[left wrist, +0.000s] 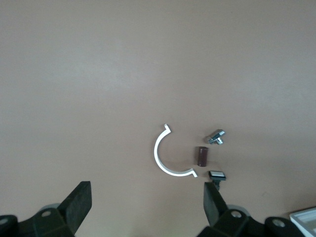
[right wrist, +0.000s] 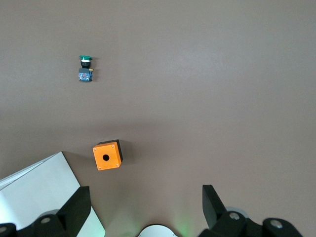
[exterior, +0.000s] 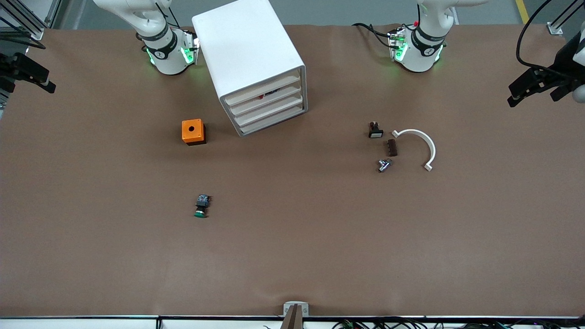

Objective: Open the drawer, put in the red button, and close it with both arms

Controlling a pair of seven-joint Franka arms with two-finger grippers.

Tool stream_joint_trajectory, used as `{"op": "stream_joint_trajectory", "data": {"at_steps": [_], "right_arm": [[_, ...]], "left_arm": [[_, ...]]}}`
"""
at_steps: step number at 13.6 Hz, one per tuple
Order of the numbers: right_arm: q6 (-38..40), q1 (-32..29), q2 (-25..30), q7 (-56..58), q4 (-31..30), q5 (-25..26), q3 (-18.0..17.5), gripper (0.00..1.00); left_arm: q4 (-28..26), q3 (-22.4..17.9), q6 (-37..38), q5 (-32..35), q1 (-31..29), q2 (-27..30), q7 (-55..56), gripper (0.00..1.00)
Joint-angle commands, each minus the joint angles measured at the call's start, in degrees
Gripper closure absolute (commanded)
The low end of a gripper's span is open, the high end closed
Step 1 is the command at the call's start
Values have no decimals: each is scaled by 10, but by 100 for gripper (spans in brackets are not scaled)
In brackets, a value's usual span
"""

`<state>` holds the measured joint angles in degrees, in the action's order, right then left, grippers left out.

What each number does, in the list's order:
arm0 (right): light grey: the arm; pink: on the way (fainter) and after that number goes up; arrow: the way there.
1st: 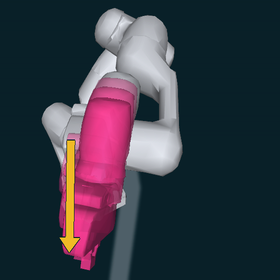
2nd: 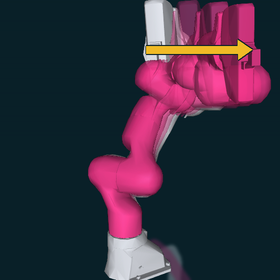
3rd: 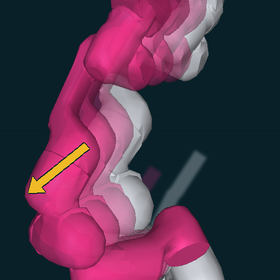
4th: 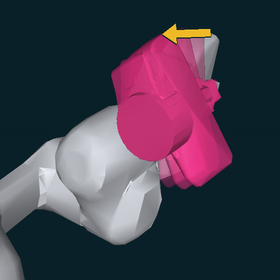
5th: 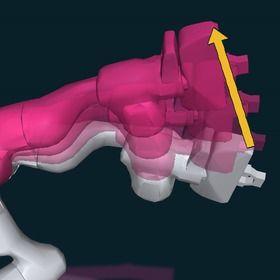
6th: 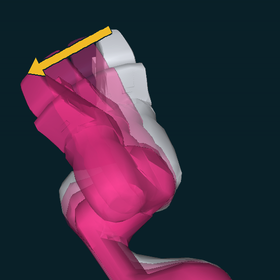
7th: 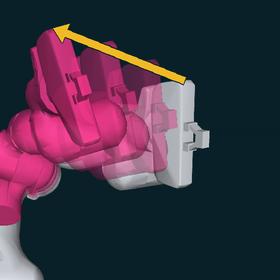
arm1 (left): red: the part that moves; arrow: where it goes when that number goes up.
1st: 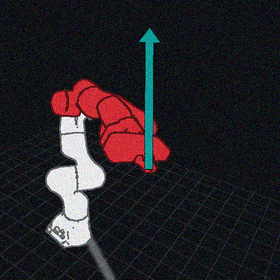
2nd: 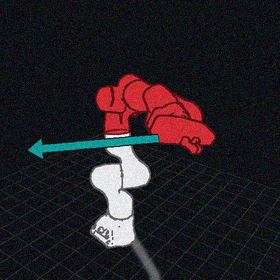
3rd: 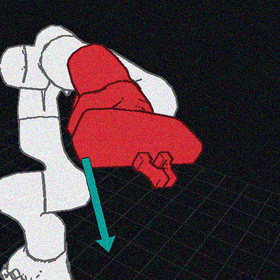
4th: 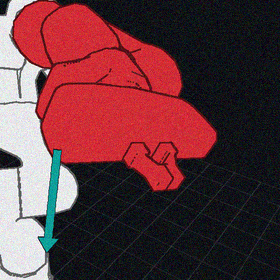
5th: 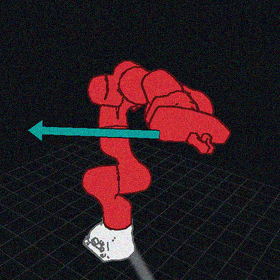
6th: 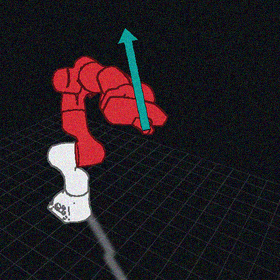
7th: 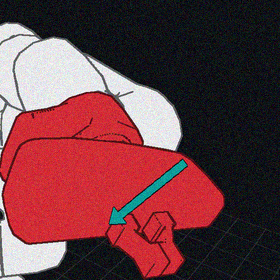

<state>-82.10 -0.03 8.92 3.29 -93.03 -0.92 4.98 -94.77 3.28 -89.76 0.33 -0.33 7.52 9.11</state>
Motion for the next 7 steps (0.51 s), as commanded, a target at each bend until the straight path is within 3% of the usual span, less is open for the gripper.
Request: {"op": "stream_joint_trajectory", "data": {"at_steps": [1,7], "right_arm": [[-3,-8,14,35,-15,-5,3,0],[-7,-7,15,36,-14,-7,-2,0]], "left_arm": [[15,1,3,-20,-8,-6,-8,0],[16,6,9,-19,-2,-8,-2,0]]}}
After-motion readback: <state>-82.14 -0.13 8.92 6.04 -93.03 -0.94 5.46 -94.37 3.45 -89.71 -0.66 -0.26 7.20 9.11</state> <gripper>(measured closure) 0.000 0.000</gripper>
